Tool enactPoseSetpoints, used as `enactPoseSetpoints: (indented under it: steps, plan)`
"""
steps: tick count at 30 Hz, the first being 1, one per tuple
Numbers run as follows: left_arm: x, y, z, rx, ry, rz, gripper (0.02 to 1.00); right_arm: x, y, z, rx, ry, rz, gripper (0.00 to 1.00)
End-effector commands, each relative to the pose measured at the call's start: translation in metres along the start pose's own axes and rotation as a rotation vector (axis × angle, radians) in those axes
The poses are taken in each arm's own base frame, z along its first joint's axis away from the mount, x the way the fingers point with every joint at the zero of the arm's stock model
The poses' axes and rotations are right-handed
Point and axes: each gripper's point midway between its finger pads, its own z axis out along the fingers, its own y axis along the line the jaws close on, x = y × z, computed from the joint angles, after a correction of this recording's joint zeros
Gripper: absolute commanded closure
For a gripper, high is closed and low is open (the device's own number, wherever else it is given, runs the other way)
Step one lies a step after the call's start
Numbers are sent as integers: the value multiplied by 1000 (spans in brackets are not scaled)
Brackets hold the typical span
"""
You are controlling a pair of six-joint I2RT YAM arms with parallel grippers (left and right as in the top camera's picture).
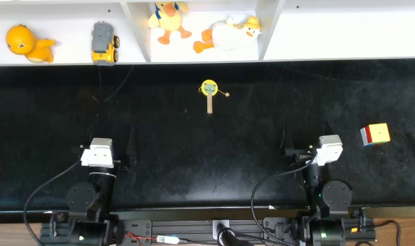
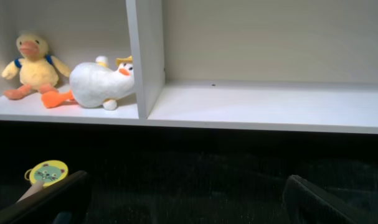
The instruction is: Store Toys
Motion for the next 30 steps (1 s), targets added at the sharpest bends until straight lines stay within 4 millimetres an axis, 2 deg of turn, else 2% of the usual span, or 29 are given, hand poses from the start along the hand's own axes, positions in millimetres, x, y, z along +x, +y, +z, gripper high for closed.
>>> enactPoseSetpoints:
  steps: [1, 30]
  plan:
    - [0, 3, 0, -16, -4, 25, 23, 3, 1, 0, -5, -3, 8, 5]
    - [-1, 3, 0, -10, -7, 26, 20, 3, 1, 0, -5, -3, 8, 7]
